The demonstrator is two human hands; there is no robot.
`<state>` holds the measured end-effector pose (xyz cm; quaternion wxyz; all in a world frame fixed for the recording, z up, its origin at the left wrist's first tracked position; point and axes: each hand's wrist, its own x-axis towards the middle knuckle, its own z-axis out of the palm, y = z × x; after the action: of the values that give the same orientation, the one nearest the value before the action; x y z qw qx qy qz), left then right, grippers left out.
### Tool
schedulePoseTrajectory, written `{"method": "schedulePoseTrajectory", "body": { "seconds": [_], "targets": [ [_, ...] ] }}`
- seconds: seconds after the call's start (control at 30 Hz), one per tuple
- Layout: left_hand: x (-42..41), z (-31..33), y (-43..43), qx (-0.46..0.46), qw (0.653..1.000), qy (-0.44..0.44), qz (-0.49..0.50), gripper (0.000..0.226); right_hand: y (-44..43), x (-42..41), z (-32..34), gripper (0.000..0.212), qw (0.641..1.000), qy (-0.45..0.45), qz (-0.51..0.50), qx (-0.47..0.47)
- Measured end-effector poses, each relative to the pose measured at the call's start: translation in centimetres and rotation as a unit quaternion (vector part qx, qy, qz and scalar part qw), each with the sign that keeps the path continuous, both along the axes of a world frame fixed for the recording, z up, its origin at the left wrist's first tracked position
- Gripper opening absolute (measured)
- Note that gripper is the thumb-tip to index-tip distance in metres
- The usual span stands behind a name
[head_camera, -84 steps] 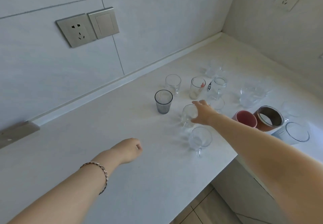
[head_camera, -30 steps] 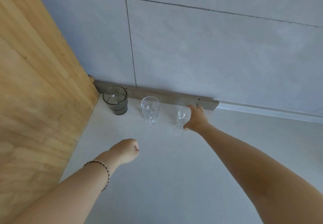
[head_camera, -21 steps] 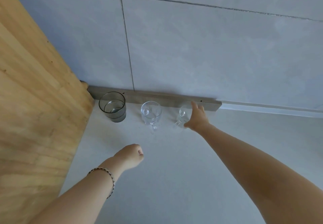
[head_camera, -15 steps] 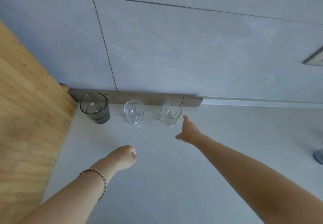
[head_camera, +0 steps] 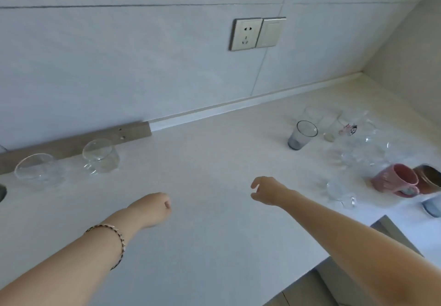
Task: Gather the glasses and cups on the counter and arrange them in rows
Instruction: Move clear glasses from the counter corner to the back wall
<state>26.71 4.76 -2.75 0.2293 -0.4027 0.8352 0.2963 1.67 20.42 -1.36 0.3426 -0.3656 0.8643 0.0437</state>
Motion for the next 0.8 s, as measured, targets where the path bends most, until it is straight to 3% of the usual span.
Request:
{"method": "schedulePoseTrajectory", "body": {
  "seconds": [0.17,0.3,0.37,0.47,0.57,0.8],
  "targets": [
    [-9.2,0.2,5.4,0.005,0.999,0.005,-0.051,0.007,7.4,-9.3,1.0,0.041,0.994,0.104,-0.038,-0.009],
    [-15.8,-0.5,9.8,0.025,0.998,0.005,-0.063,0.008,12.1,-16.7,0.7,0.057,0.980,0.176,-0.087,0.021],
    [-17.9,-0.9,11.3,0.027,0.997,0.005,-0.065,0.019,13.6,-19.4,0.6,0.075,0.973,0.177,-0.144,0.040],
    [-19.6,-1.3,12.8,0.032,0.997,-0.013,-0.062,0.023,14.8,-21.9,-0.3,0.095,0.976,0.101,-0.189,0.042],
    [-19.9,-1.6,13.0,0.036,0.998,-0.024,-0.049,0.008,14.9,-22.6,-1.2,0.087,0.983,0.074,-0.164,0.024],
    [-16.8,-1.6,10.5,0.021,0.999,-0.034,0.017,0.006,12.7,-21.1,-0.6,0.082,0.995,0.093,-0.045,0.009]
  ]
}}
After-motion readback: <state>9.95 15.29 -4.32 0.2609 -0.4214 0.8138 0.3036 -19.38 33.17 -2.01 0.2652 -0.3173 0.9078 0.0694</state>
